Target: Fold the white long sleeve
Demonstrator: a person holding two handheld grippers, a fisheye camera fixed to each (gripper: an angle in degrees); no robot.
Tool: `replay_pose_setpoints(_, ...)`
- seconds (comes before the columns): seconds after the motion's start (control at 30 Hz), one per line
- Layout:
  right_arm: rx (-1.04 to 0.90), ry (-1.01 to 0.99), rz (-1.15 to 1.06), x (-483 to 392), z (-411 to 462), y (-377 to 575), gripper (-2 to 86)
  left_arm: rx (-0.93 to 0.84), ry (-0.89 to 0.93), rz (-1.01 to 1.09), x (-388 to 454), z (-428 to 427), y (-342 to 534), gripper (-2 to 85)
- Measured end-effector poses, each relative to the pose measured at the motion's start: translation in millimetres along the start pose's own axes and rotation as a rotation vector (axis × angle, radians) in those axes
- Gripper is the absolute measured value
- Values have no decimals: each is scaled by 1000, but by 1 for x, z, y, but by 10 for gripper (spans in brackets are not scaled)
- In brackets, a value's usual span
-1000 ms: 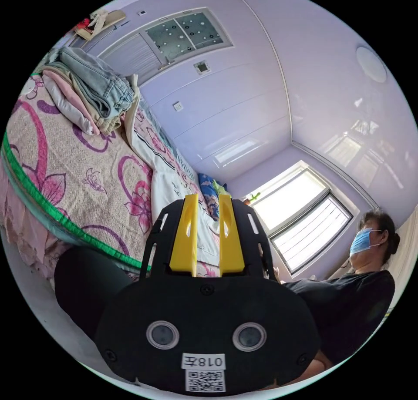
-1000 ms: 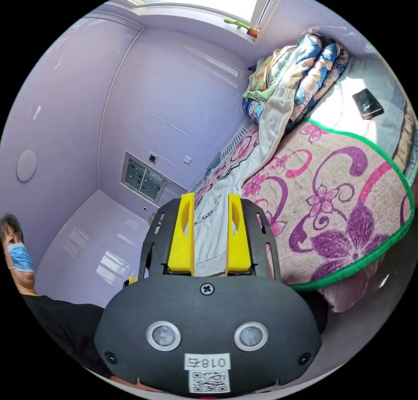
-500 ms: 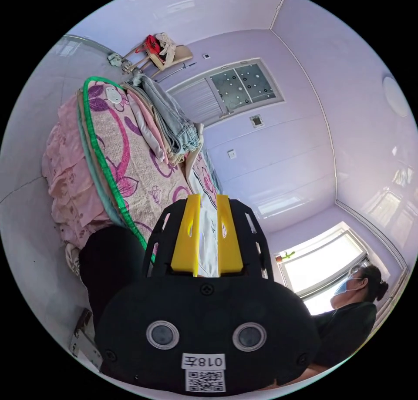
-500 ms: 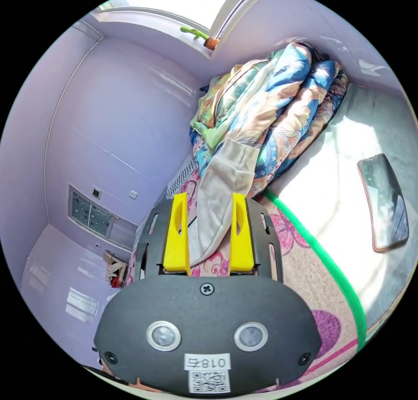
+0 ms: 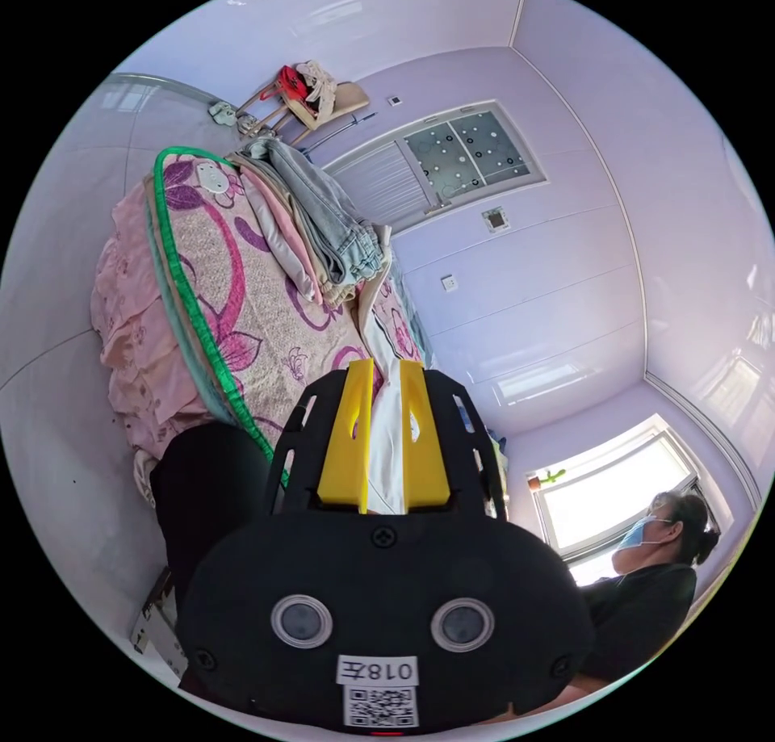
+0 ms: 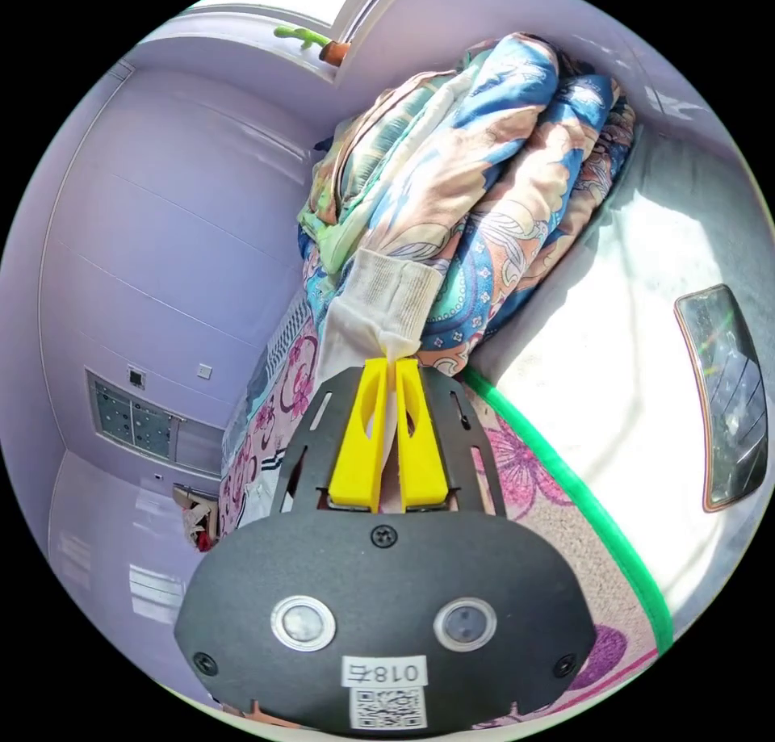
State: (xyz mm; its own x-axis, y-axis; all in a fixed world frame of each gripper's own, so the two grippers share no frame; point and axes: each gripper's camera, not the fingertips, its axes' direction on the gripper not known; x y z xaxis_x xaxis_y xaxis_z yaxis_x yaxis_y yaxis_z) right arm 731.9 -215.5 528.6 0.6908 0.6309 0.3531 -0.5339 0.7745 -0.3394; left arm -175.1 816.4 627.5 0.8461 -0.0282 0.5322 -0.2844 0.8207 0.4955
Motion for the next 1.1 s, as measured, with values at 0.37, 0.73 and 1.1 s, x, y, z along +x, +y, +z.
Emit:
replay_pose_setpoints(0.37, -25, -80, 136, 7, 15, 1, 107, 121, -49, -68, -34, -42, 16, 55)
replay_pose_setpoints(0.73, 129, -105, -269, -136, -20, 71, 10, 80, -23, -80, -67, -18, 2, 51)
replay_pose_setpoints(1.1, -105, -56, -1137, -488, 95, 374, 11, 66, 53, -92, -145, -62, -15, 50)
